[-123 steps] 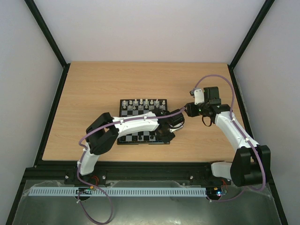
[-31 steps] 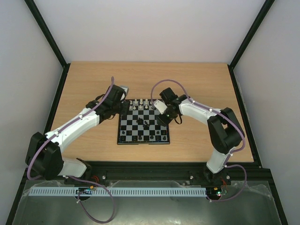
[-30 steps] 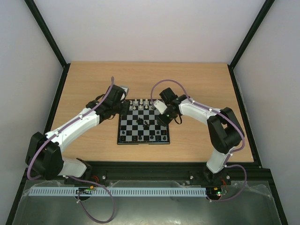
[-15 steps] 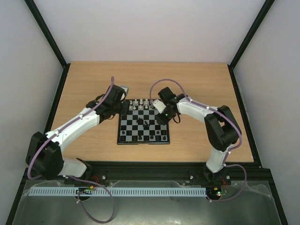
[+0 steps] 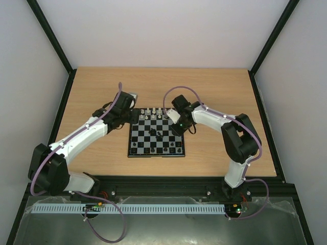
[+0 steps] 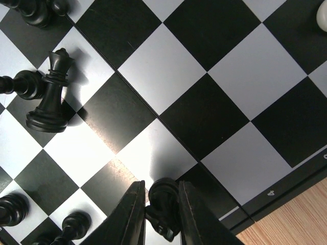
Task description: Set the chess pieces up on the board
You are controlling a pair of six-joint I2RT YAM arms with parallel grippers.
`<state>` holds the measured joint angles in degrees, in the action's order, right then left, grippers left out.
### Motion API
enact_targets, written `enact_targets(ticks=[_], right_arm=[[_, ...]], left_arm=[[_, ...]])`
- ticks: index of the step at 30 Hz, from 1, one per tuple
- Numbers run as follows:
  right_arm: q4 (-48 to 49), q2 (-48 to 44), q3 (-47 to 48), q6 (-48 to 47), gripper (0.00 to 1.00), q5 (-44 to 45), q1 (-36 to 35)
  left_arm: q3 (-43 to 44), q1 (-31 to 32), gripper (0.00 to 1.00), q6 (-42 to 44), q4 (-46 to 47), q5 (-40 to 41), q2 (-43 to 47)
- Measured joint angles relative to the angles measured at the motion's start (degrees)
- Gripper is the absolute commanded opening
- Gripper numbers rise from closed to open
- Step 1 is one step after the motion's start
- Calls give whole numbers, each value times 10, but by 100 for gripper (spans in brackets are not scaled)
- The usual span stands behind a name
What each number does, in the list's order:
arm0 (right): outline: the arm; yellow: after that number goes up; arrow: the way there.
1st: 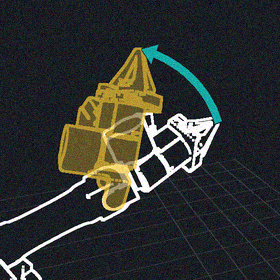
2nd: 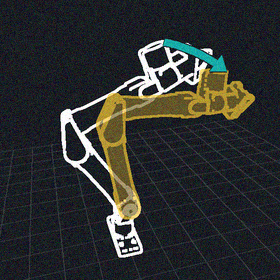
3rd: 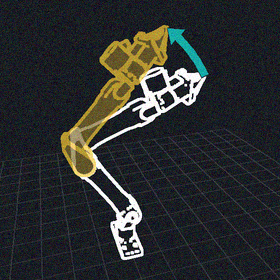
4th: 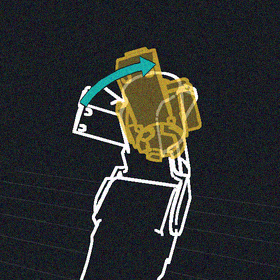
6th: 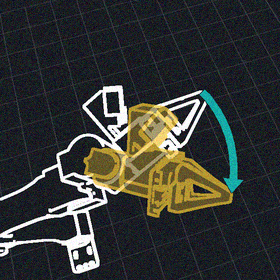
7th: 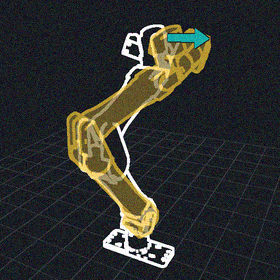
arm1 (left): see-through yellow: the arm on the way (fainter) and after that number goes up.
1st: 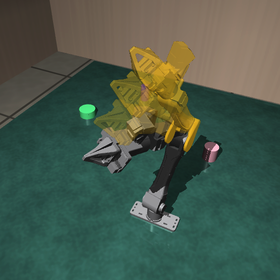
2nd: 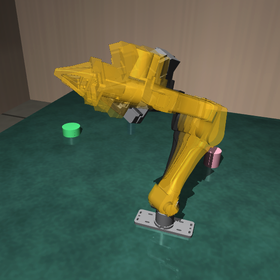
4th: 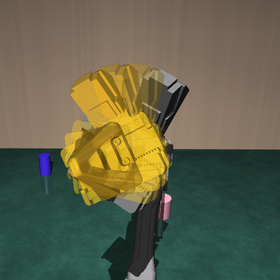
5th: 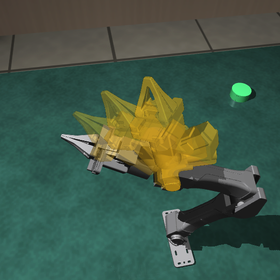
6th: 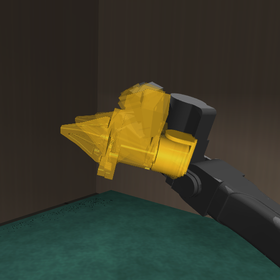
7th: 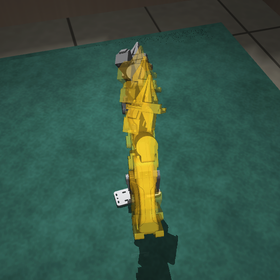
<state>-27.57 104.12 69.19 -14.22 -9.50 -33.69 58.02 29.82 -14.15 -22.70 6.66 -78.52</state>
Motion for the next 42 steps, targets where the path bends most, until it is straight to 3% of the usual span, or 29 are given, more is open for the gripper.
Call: enact_targets(ticks=[7,20,28,42], right_arm=[[-23,-16,19,-1,12,2,-24],[-70,-35,122,-21,12,8,-187],[-78,42,192,-33,12,6,-241],[-86,130,234,-36,12,-8,-261]], left_arm=[[0,-49,54,-20,0,-5,1],[0,-133,54,-63,6,-13,35],[0,-171,54,-82,14,-13,45],[0,-182,54,-84,14,-11,47]])
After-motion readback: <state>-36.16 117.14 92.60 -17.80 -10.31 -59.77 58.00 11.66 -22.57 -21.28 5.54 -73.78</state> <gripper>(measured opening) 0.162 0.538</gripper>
